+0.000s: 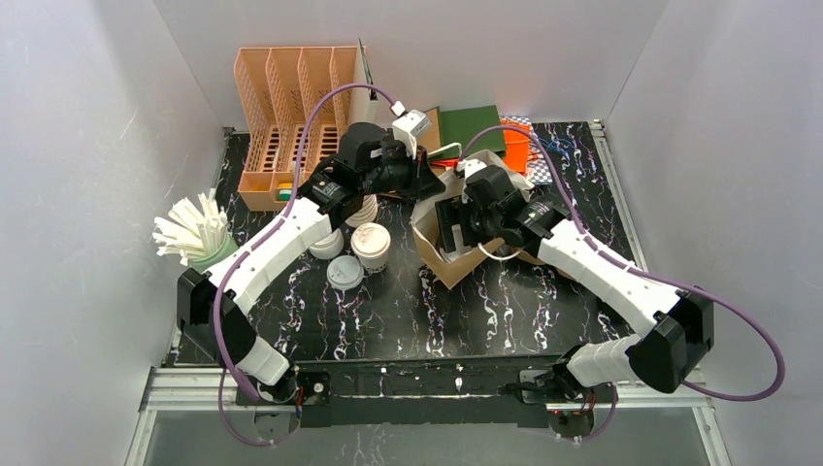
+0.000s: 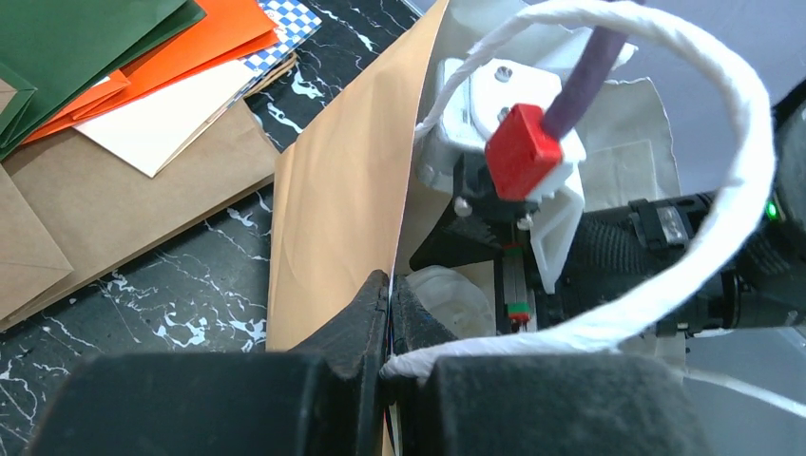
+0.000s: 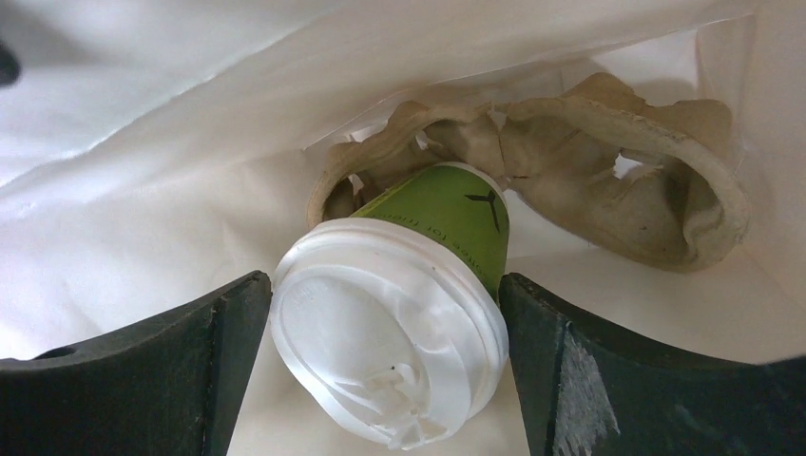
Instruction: Pack the takeout coffee
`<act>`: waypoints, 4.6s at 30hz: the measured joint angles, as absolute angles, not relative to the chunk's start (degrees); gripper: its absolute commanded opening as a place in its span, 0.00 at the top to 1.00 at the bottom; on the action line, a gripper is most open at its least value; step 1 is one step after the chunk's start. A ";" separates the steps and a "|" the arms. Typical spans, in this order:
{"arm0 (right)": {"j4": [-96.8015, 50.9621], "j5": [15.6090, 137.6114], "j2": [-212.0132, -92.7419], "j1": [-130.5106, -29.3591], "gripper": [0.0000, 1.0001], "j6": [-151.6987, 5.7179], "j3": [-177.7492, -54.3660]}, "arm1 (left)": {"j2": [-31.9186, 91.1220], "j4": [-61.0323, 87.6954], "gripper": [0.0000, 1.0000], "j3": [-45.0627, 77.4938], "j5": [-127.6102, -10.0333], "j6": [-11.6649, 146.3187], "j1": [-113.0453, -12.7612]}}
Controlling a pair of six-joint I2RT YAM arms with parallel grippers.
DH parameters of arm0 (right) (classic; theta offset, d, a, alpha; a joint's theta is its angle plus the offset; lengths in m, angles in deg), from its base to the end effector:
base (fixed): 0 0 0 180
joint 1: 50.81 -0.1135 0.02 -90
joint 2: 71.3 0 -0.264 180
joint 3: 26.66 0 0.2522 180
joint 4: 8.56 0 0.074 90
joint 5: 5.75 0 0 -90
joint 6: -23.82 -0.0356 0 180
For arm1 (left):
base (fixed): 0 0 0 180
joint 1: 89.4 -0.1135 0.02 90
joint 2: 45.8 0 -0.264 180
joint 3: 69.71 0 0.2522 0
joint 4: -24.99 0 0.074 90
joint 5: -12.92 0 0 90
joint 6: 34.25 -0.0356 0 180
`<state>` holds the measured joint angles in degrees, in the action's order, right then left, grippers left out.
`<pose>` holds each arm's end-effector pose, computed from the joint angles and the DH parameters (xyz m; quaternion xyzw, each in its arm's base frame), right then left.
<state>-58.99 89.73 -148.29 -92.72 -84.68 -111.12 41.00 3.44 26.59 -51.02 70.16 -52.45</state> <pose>0.2186 0.1917 0.3289 -0.1671 0.9007 0.1627 0.3665 0.2764 -0.2275 0.3966 0.2871 0.7151 -0.4235 0.4763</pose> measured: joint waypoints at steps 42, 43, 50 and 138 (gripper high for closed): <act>-55.03 101.42 -137.84 -87.56 0.46 -93.60 -105.48 | 41.94 -12.02 1.00 38.17 -63.74 49.94 -40.78; -54.20 100.31 -138.39 -86.29 0.47 -93.99 -105.26 | 41.94 -12.06 1.00 38.20 -64.53 49.35 -40.61; -47.60 92.76 -143.54 -82.27 0.51 -95.30 -104.50 | 41.87 -11.67 0.99 34.85 -67.74 51.54 -40.50; -55.93 89.05 -136.81 -84.65 0.55 -79.50 -118.00 | 74.97 -13.90 0.35 67.40 -40.77 77.18 -56.06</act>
<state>-55.93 89.05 -136.81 -84.65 -79.50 -118.00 74.97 -13.90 67.40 -40.77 77.18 -56.06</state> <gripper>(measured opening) 0.859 0.673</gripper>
